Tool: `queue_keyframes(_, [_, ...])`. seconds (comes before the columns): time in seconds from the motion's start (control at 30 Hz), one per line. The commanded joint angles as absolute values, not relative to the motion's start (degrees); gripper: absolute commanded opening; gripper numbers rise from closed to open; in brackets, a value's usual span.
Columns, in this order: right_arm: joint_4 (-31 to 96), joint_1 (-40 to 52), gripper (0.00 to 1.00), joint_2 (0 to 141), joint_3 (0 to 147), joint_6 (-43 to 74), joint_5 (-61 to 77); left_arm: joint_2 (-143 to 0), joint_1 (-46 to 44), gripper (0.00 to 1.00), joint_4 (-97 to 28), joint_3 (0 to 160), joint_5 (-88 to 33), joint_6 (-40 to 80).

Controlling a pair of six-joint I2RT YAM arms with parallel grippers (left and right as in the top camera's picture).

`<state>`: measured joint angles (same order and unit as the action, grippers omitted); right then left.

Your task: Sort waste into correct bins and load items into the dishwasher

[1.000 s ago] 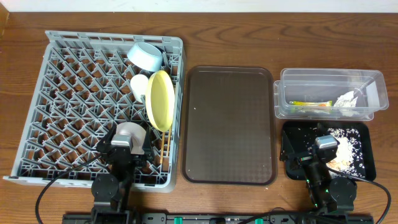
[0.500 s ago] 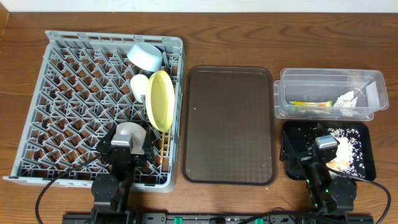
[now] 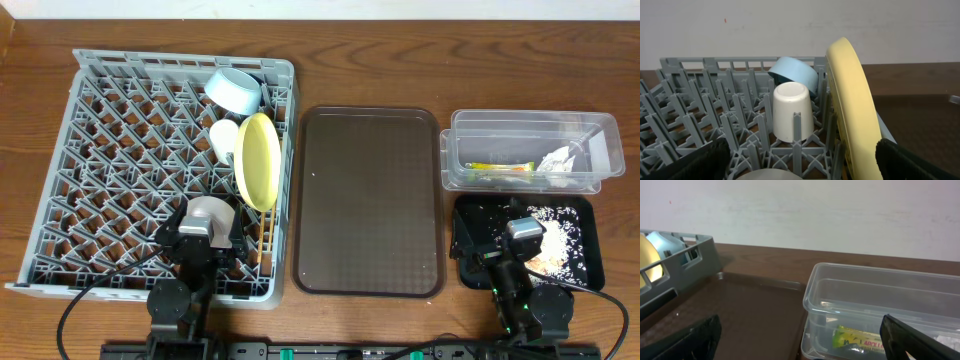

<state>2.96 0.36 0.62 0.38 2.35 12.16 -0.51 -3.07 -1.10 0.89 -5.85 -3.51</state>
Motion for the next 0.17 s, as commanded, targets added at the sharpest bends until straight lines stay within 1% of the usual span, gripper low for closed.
queue_keyframes(0.0, [3.22, 1.23, 0.99, 0.30, 0.32, 2.74, 12.21, -0.23, -3.20, 0.94, -3.40, 0.23, -7.29, -4.47])
queue_keyframes(0.13, [3.20, 1.23, 0.99, 0.30, 0.32, 2.74, 12.21, -0.23, -3.20, 0.94, -3.40, 0.23, -7.29, -4.47])
